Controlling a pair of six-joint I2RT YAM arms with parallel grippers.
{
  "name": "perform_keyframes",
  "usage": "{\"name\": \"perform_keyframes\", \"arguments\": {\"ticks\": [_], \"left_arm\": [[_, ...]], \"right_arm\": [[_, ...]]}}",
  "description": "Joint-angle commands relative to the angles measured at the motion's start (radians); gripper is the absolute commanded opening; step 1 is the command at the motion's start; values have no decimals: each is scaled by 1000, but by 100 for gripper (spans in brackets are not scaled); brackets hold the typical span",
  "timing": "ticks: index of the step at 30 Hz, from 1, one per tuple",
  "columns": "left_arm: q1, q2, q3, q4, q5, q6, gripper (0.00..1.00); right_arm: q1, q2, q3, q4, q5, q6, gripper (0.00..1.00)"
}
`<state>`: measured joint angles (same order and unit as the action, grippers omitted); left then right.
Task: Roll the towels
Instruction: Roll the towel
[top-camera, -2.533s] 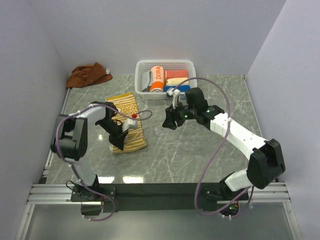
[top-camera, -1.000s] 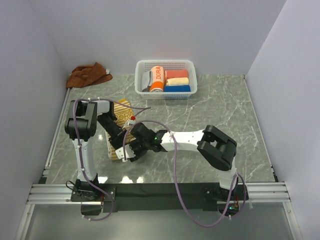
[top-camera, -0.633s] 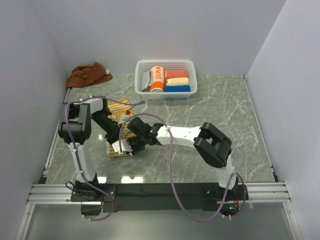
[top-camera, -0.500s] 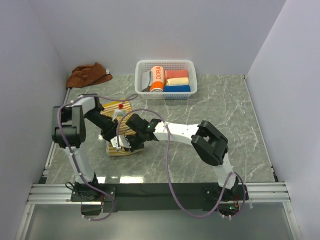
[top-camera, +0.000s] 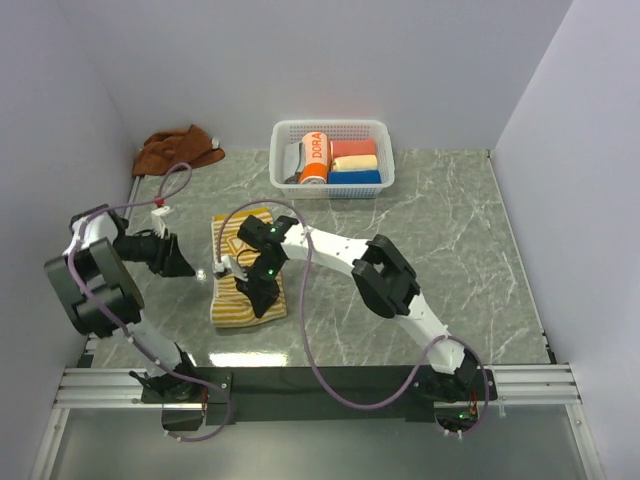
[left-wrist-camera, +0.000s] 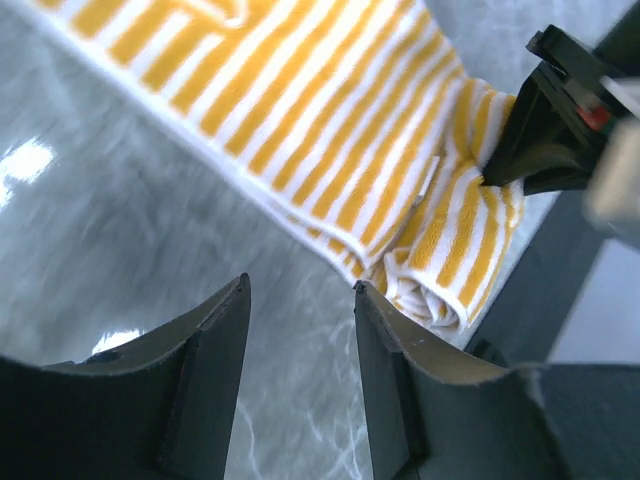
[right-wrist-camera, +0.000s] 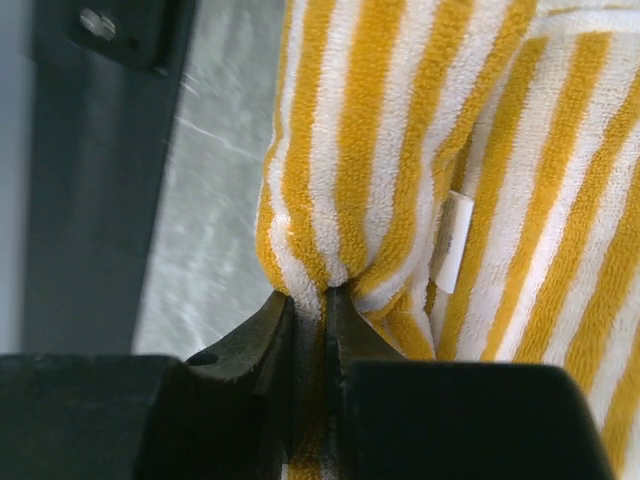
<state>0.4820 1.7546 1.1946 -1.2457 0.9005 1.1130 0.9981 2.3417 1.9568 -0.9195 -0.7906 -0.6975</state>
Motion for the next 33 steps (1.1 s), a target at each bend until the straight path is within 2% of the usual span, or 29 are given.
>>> {"name": "perform_keyframes", "arguments": {"ticks": [1,5,9,12,13,15,16,19,25,33], "left_arm": [[32,-188,-59,43,25,10,51],[21,-412,-219,60,-67,166,55],[-51,-643,-361,54,-173,309,61],[-182,-746,-429,84,-186,300,63],[-266,-771,-453,109,-192,250,64],[-350,-828,-477,185,-206,216,66],[-431,-843,-503,218,-231,199,66],[-567,-874,-546,307,-285,136,67],[-753,-882,-604,509,-367,38,67],[-861,-779,-653,594,-437,7,66]], "right_arm": [[-22,158,76,-283,-117,95,0],[-56,229,132,-300,-197,168,0],[-93,294,168,-304,-249,226,0],[-111,359,232,-317,-279,266,0],[-128,382,247,-309,-288,303,0],[-144,399,252,-277,-305,341,0],[-159,413,255,-269,-306,366,0],[-167,423,255,-245,-302,385,0],[-167,426,260,-213,-268,406,0],[-167,433,263,-193,-248,434,0]]}}
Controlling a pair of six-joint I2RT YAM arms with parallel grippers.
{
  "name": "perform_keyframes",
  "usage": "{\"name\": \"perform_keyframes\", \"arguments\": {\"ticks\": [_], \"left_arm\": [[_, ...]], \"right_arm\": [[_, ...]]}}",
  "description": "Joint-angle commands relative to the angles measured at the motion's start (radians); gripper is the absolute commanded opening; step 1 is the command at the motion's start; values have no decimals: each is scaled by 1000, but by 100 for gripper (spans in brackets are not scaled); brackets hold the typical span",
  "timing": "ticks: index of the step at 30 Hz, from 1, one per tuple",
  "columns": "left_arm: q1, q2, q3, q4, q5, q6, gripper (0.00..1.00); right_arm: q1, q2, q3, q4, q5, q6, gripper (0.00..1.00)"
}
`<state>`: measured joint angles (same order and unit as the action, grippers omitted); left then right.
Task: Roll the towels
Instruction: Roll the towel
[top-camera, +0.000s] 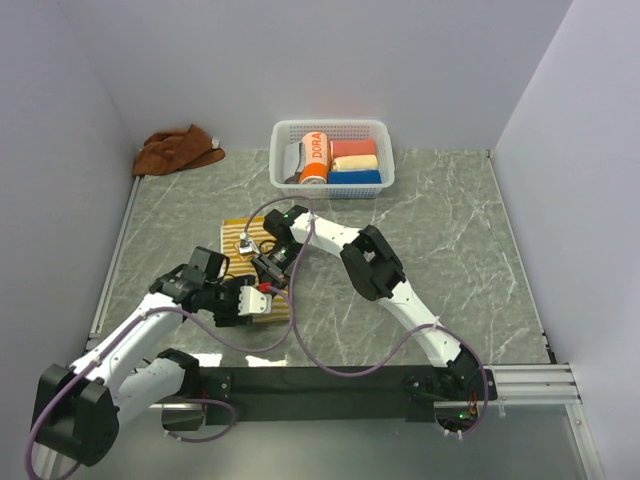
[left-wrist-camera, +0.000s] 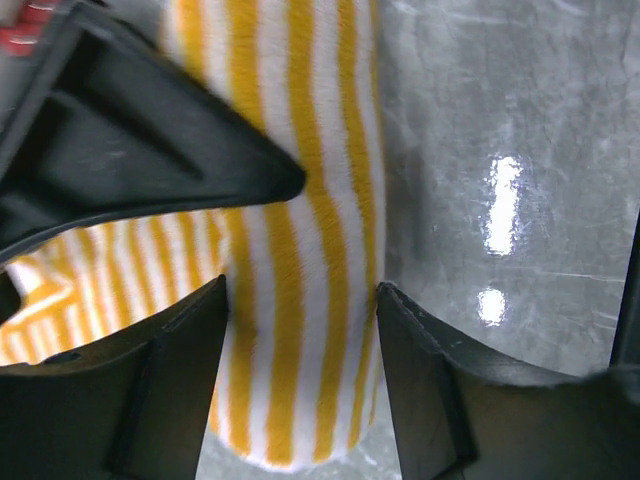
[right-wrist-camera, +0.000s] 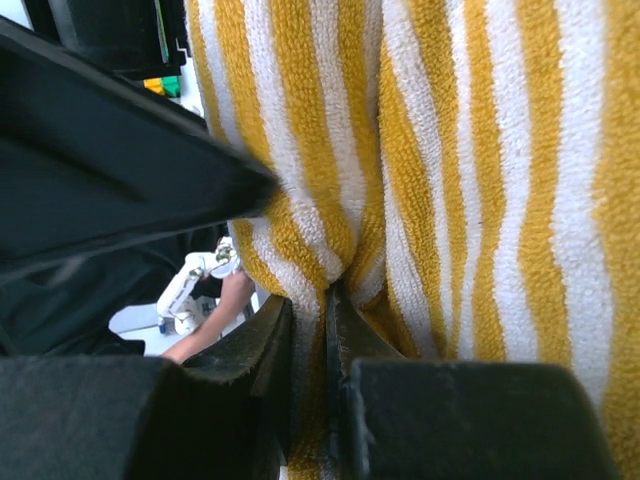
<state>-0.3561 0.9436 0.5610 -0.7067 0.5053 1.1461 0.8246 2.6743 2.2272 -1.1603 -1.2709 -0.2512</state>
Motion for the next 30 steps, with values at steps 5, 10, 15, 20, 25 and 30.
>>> {"name": "perform_keyframes", "arguments": {"ticks": [5,10,15,20,25,30], "left_arm": [[-29,81,-50,-20,-56,14,55],[-24,158,-23,-97,-68,-31,16],[-3,308,71,-187,5,-42,1],[57,513,212,-364,91,-11,1],[138,690,353,-471,176,-14,1],[189,917,518,-554,202,-34,1]], "right_arm": [[-8,64,-27,94,243,38,0],[-45,-92,-133,212,272,133,26],[-116,-273,-219,312,338,199,46],[-211,-419,-291,366,429,231,55],[-318,-643,-466,447,519,201,55],[-343,-945,-730,588,620,78,55]]}}
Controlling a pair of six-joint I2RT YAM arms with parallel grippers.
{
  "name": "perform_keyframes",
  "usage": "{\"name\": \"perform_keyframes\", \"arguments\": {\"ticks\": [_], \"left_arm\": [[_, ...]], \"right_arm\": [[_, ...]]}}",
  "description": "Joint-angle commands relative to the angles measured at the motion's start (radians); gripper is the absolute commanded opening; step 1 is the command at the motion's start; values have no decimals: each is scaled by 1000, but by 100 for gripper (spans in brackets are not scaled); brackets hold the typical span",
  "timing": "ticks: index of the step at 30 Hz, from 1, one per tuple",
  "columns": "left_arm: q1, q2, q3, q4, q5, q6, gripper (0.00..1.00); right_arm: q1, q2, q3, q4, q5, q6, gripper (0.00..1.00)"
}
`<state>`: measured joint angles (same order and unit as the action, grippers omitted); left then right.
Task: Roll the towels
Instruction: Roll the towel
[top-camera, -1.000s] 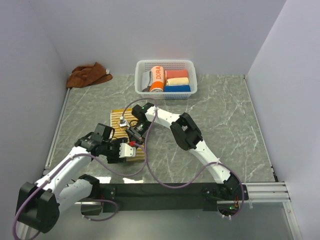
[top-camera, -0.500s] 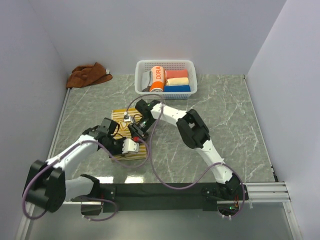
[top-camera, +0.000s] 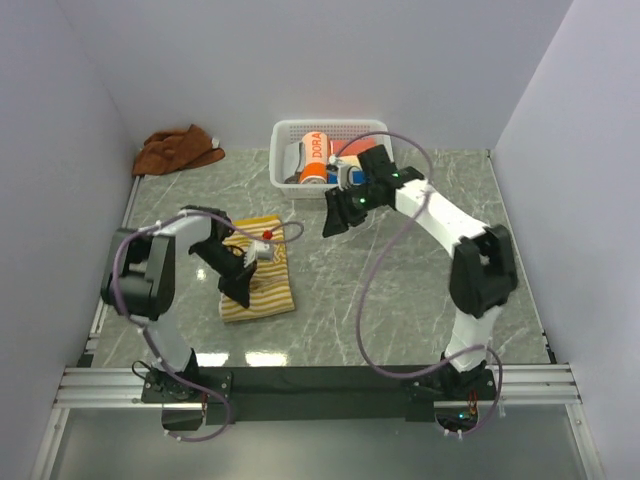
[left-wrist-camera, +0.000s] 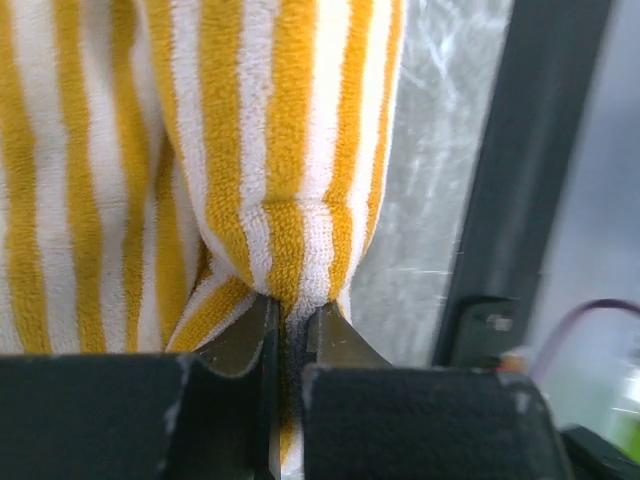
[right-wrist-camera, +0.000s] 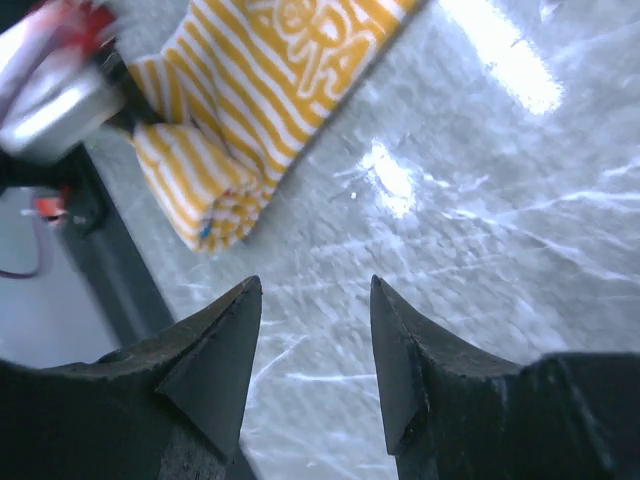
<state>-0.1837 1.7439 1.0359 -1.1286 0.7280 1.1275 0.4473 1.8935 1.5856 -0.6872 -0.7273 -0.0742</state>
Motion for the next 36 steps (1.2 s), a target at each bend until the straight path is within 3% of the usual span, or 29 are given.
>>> {"name": "perform_keyframes", "arguments": {"ticks": [1,7,9,10,18,27,31,36], "left_arm": [[24,152,74,-148,-13,-11,1],[39,385,294,-241,-5,-29,1],[39,433,331,-241,-21,-41,1],[41,442,338,-241,-25,-43,1],[59,496,354,-241,-16,-49,1],[67,513,382,-241,-12,-48,4],[69,510,383,-241,-16,-38,4],[88,474,383,-241,14,-9,17]], "right_arm": [[42,-201,-164,130,86,-117,55],[178,-361,-334,199,222,-292,56],[289,-375,-358,241,279,-376,79],[321,-373,-361,253,329,-404,85],[569,-208,-322,455,450,-623,87],[646,-19,-345,592,502,-769,87],[637,53,-314,566,499,-763,79],[610,128,-221,351,425,-750,33]]}}
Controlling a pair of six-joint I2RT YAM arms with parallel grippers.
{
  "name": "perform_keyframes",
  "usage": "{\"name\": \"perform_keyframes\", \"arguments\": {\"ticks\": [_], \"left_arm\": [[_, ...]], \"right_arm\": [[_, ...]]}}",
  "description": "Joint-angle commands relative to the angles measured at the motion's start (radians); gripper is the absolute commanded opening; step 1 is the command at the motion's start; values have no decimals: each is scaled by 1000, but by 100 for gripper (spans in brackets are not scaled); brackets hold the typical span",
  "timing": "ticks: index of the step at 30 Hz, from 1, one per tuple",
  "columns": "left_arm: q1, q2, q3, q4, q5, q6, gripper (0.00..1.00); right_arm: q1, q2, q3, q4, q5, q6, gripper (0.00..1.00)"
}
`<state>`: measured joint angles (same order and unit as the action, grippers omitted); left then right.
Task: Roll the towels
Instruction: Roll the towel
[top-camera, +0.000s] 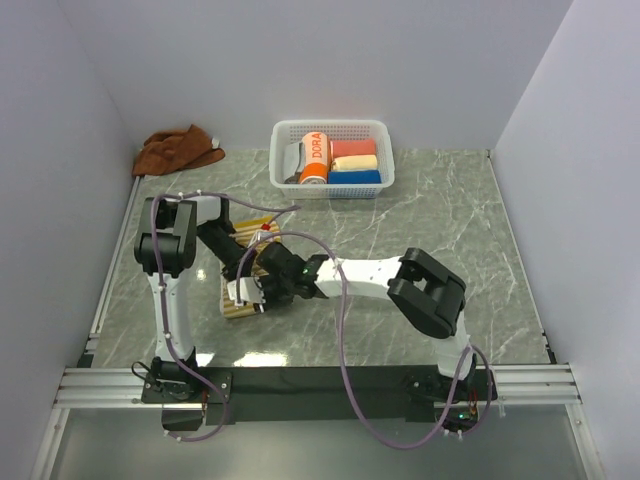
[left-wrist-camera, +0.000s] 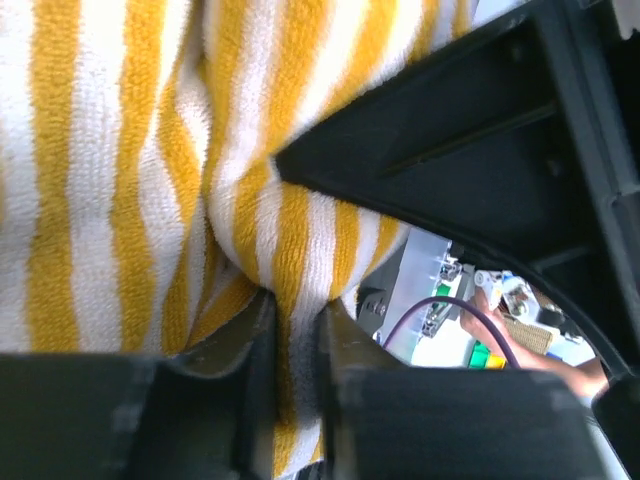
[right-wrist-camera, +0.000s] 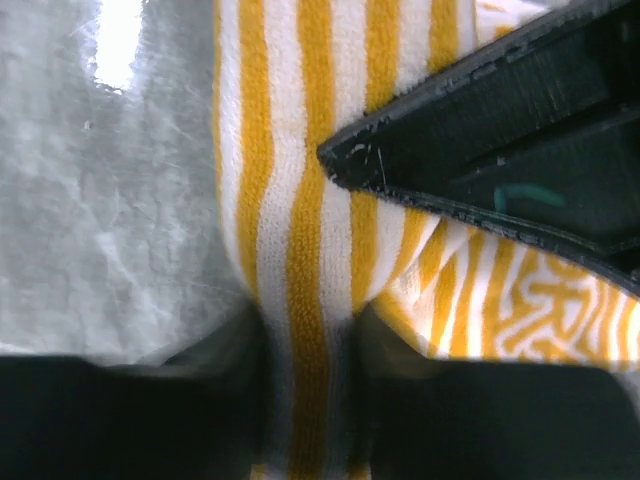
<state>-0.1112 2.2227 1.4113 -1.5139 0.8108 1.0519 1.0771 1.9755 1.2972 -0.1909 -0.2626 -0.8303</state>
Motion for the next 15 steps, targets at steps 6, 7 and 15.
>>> {"name": "perform_keyframes", "arguments": {"ticks": [6,7,15], "left_arm": [[97,-116,-8,146,17,92,39],[108,-135,-9,146,34,95,41],[379,-290,57,144,122,82,52]], "right_arm": [[-65,138,263,-516,-243,72,0],[-71,141,273,-547,-263,79,0],[-85,235,375,-775,-423,201,0]]}}
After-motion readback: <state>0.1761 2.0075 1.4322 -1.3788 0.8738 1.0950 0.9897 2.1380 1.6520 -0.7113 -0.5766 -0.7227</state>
